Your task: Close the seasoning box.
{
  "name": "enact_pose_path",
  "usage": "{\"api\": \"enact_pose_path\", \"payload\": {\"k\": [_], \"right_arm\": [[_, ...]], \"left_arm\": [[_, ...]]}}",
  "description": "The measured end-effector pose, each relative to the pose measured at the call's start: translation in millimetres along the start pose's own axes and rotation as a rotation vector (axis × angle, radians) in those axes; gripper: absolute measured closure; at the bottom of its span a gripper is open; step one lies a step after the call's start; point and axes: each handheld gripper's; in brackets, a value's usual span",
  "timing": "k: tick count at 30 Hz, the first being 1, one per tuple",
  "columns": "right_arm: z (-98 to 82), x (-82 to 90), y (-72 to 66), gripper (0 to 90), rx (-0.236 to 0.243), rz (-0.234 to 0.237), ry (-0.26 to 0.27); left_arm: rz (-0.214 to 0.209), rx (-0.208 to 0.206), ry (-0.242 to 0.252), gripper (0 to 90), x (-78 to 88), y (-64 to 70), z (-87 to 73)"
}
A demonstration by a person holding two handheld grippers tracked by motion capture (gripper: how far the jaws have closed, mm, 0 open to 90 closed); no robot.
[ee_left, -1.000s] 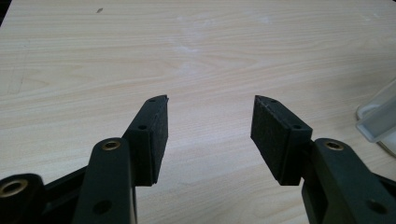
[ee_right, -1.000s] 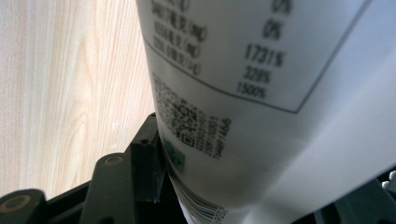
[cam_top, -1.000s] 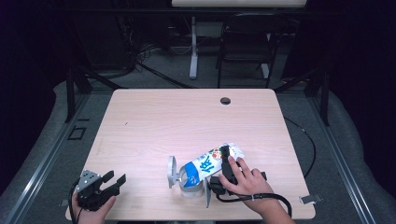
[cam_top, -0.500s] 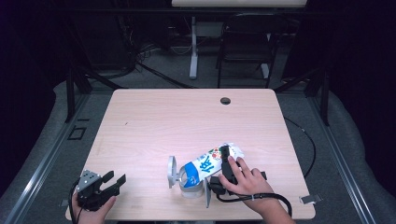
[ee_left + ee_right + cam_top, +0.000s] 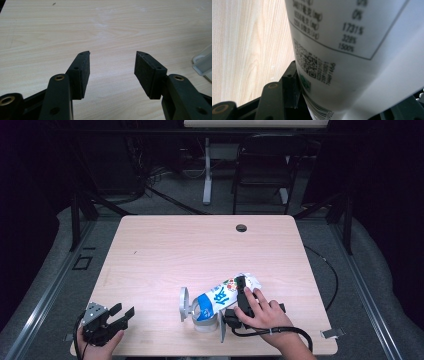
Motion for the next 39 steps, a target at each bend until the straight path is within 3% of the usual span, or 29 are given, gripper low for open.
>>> {"api": "enact_pose_path", "payload": {"k": [39], "right_arm": [[-0.8, 0.4, 3.8, 44.7, 0.026, -0.014, 0.001]], "left_arm": [[-0.001, 0.003, 0.001, 46.5, -1.2, -0.8, -0.8]]}}
Point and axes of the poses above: each handheld gripper's, and its own axes: x roughly backward along the jaws, z roughly out of its top, y roughly to its right, and after that the axes turned 5 degrees about x, right-handed
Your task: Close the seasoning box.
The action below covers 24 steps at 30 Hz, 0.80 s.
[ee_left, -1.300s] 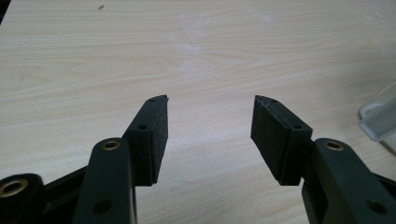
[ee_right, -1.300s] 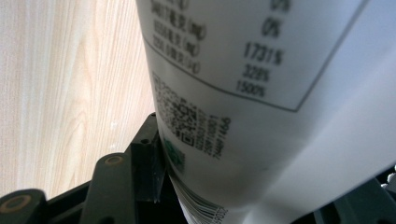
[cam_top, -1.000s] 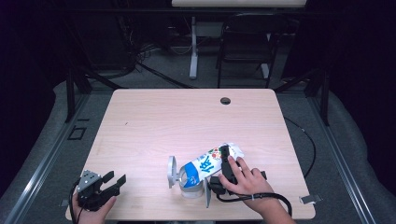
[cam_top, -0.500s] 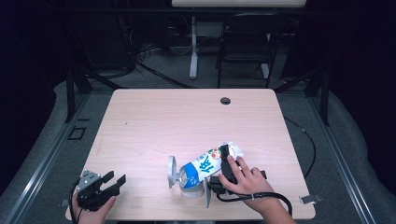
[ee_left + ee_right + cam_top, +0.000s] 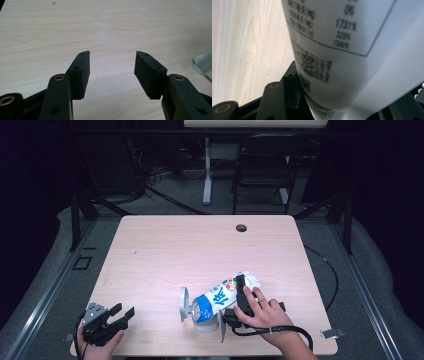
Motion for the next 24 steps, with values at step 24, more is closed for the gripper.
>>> {"api": "enact_pose_path", "payload": {"k": [24], "right_arm": [[-0.1, 0.1, -0.1, 45.6, 0.008, -0.007, 0.003]], "left_arm": [[0.003, 0.001, 0.000, 46.5, 0.3, -0.4, 0.2]]}}
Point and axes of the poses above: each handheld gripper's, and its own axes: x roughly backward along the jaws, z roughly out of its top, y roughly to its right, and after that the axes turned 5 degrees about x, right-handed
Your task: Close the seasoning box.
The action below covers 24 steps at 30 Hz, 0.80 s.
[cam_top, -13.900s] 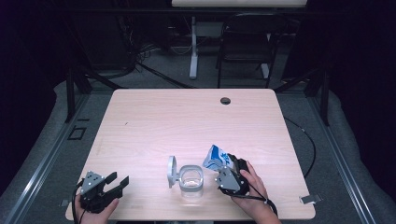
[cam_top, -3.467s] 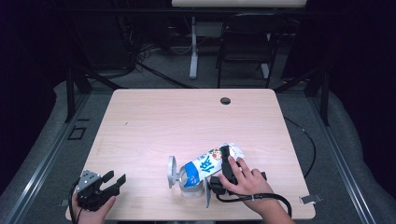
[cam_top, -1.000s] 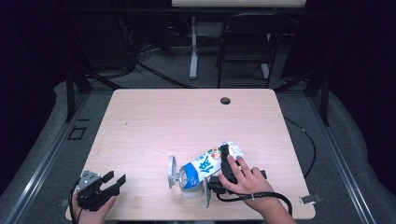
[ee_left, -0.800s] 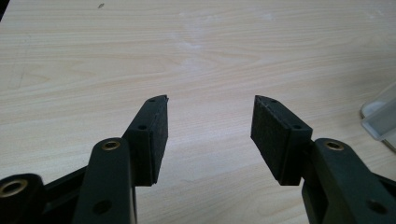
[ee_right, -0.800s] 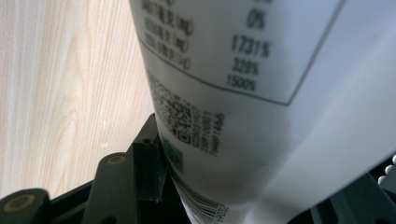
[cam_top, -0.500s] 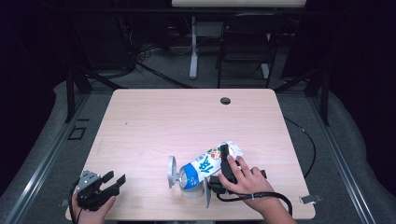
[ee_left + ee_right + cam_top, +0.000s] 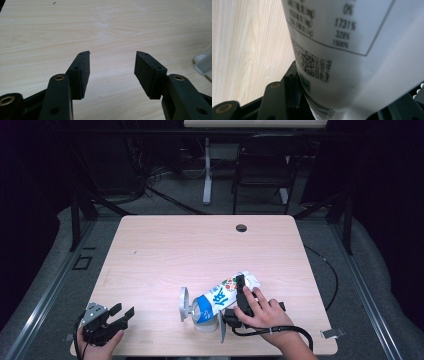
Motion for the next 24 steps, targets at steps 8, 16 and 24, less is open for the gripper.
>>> {"api": "enact_pose_path", "payload": {"k": [8, 16, 24], "right_arm": [[0.2, 0.1, 0.2, 45.8, 0.005, -0.006, -0.001], [0.1, 0.3, 0.8, 46.1, 0.015, -0.011, -0.001], [-0.1, 0.4, 1.4, 46.4, 0.021, -0.012, 0.001]], "left_arm": [[0.001, 0.001, -0.002, 46.5, -0.3, -0.6, -0.3], [0.000, 0.002, -0.002, 46.5, -0.3, -0.9, -0.4], [0.000, 0.003, -0.002, 46.5, 0.0, -1.1, -0.4]]}}
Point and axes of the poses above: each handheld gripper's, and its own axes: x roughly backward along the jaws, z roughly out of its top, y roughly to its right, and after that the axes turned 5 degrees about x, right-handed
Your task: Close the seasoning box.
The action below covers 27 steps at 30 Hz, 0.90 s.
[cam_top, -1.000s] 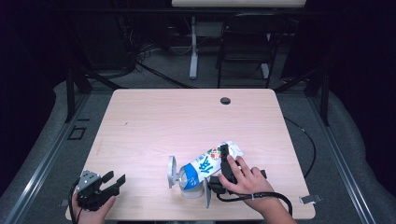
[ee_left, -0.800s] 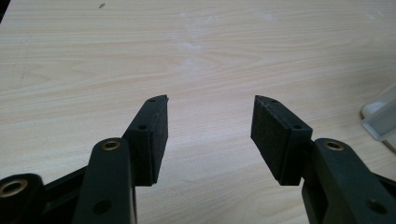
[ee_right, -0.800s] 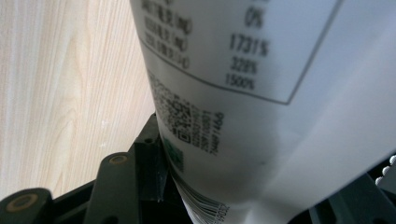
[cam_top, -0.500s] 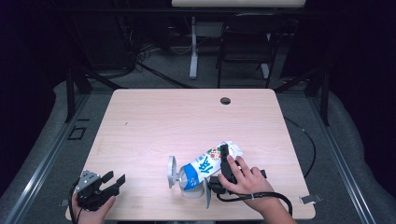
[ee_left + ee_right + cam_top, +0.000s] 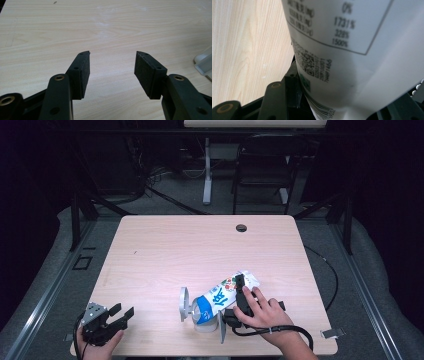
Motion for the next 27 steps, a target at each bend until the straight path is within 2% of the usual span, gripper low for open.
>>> {"api": "enact_pose_path", "payload": {"k": [27], "right_arm": [[-0.7, 1.5, 2.8, 48.1, 0.023, -0.007, 0.000]], "left_arm": [[0.001, 0.005, 0.001, 46.5, -0.2, -1.3, -0.5]]}}
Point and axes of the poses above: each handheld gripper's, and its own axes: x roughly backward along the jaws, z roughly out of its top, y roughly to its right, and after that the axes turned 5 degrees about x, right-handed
